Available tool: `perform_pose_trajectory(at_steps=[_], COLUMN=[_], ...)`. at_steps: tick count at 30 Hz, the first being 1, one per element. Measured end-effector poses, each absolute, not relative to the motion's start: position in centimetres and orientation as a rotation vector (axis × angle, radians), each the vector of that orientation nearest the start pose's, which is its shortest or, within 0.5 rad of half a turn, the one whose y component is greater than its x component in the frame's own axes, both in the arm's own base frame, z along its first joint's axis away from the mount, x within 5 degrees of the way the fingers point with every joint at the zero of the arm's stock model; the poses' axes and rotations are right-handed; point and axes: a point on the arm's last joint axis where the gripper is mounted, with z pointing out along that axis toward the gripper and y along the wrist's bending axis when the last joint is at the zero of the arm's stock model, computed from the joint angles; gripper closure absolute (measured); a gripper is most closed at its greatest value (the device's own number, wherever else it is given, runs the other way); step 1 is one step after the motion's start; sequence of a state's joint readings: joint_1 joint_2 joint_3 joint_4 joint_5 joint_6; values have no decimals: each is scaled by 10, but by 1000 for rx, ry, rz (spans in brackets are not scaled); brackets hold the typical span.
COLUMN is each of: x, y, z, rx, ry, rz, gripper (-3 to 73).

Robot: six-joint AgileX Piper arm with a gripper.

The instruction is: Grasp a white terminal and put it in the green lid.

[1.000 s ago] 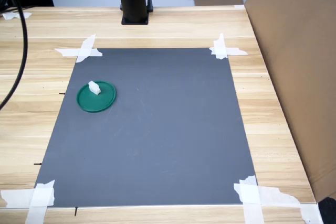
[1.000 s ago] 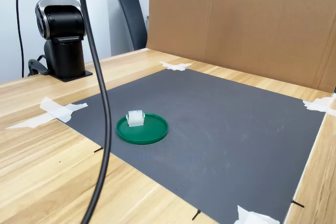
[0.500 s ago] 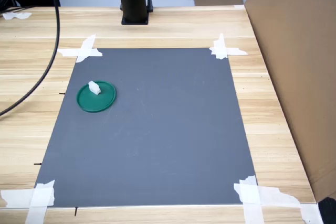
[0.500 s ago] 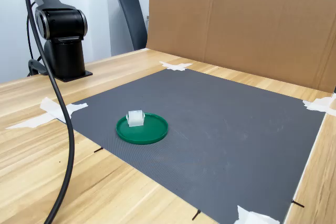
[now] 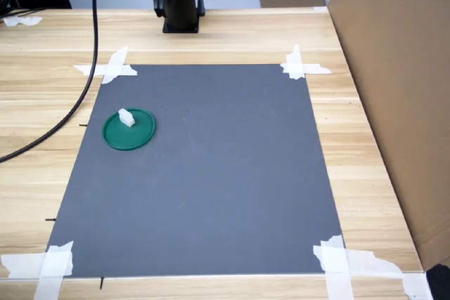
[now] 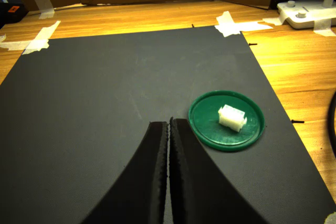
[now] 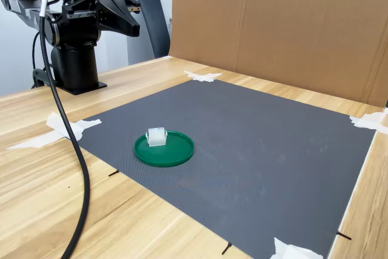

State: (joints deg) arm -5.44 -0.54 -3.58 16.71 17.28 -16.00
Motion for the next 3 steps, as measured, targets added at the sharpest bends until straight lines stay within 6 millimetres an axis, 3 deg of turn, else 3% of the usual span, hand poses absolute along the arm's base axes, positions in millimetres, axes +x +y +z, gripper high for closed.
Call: perform_pose_trajectory(at_steps=[3], x=[52], y=[3], z=[209], rx=[17], ry=[1700], rz=[2], gripper=[719])
